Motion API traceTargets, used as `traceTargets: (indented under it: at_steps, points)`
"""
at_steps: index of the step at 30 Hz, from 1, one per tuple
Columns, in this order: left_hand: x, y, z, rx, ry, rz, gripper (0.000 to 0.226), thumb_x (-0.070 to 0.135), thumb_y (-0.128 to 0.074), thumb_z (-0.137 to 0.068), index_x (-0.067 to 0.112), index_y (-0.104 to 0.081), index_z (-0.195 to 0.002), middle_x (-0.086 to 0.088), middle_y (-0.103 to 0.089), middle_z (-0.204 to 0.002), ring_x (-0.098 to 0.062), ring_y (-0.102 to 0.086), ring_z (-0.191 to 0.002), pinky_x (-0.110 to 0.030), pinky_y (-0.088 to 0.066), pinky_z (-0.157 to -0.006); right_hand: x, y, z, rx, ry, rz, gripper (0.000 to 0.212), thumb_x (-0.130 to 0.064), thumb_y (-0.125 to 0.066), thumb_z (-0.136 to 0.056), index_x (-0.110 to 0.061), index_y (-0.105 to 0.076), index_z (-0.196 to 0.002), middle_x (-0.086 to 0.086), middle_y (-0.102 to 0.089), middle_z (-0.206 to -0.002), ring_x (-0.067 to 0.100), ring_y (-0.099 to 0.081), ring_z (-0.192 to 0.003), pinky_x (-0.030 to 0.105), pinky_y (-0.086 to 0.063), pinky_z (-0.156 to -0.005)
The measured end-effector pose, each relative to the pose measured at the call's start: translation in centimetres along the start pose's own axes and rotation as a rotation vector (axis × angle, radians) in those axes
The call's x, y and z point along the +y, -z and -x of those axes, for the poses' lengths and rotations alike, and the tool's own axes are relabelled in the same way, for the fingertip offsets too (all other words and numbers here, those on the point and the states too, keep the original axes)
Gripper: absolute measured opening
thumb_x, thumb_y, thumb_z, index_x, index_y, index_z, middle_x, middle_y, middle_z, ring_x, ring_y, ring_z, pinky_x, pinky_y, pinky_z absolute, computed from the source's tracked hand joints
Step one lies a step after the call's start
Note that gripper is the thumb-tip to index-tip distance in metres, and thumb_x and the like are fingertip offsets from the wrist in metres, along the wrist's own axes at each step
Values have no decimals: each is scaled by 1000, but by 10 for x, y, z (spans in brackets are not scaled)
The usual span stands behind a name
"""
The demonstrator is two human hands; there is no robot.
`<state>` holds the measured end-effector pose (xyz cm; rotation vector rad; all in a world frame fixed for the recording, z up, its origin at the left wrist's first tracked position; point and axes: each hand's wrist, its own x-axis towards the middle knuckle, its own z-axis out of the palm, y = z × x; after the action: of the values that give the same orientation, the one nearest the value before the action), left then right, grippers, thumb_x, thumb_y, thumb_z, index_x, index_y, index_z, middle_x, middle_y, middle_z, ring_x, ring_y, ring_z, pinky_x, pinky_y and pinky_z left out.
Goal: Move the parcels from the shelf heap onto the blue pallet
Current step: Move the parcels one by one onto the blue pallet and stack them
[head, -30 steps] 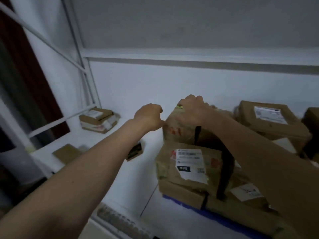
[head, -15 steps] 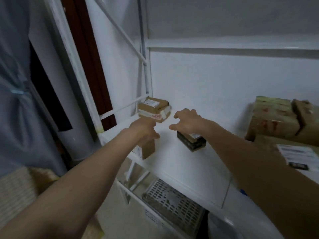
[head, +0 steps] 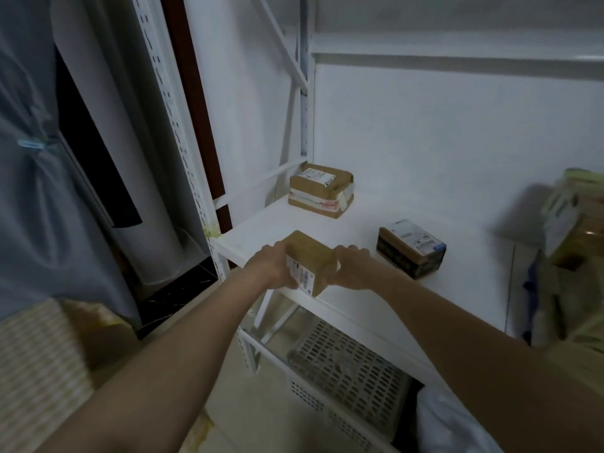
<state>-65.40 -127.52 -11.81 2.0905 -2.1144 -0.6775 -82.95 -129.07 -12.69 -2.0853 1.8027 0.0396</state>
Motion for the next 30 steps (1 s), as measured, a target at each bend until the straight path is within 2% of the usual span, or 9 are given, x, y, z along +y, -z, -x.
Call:
traceTargets:
  at_steps: [4, 10, 12, 14, 16, 20, 23, 27, 30]
  points:
    - [-14, -12, -31, 2, 64, 95, 102, 25, -85, -69, 10, -21, -146, -13, -40, -141, -29, -44, -127, -37, -45, -98, -4, -17, -22, 19, 11, -86, 71, -42, -64, -84, -13, -30, -138, 7, -44, -129, 28, -45, -120, 40, -39, -102]
    - [-26, -10, -92, -40, 171, 212, 123, 18, -85, -70, 7, 5, -152, -11, -18, -157, -30, -24, -143, -37, -31, -112, 0, -39, -60, 22, -25, -313, 118, -45, -79, -71, -18, 4, -150, 12, -17, -149, 36, -26, -136, 47, -31, -109]
    - [-25, -9, -112, -115, 178, 200, 112, 16, -83, -72, 8, -5, -152, -11, -24, -154, -29, -29, -140, -34, -33, -108, 6, -42, -72, -15, -24, -356, 123, -45, -80, -68, -21, 8, -150, 9, -13, -149, 36, -25, -136, 48, -32, -109]
    - [-22, -11, -133, -186, 143, 163, 84, 17, -82, -72, 10, -32, -140, -10, -43, -140, -24, -46, -122, -30, -42, -95, 12, -42, -82, -43, -19, -396, 122, -40, -81, -69, -23, 10, -150, 10, -13, -147, 35, -28, -134, 48, -36, -108]
    - [-14, -12, -147, -231, 78, 181, 63, 14, -81, -73, 9, -46, -125, -4, -51, -119, -17, -48, -103, -25, -41, -82, 20, -36, -91, -36, -38, -465, 118, -33, -79, -72, -21, 8, -151, 11, -16, -142, 33, -35, -129, 45, -40, -105]
    - [5, -8, -169, -207, -30, 333, 60, 12, -85, -69, 7, -51, -118, 0, -55, -108, -16, -52, -103, -25, -45, -85, 41, -17, -105, 42, -128, -600, 107, -32, -77, -77, -17, -2, -152, 11, -22, -141, 30, -38, -128, 34, -42, -95]
    - [20, -4, -181, -167, -76, 449, 55, 13, -89, -62, -2, -58, -105, -5, -65, -91, -18, -65, -84, -25, -53, -63, 52, -5, -107, 124, -241, -726, 100, -36, -78, -75, -15, -14, -150, 10, -29, -140, 26, -42, -125, 32, -46, -91]
    - [49, 1, -181, -219, -241, 572, 53, 6, -87, -66, 5, -58, -110, -5, -69, -99, -17, -68, -88, -19, -57, -64, 62, 10, -97, 237, -356, -775, 97, -47, -80, -67, -10, -30, -141, 10, -38, -135, 25, -48, -120, 37, -49, -93]
    - [67, 3, -181, -271, -344, 607, 73, 8, -87, -65, 6, -45, -126, -4, -64, -105, -17, -65, -93, -19, -57, -64, 70, 18, -80, 312, -428, -819, 91, -51, -80, -63, -10, -35, -131, 10, -46, -125, 24, -53, -111, 37, -54, -87]
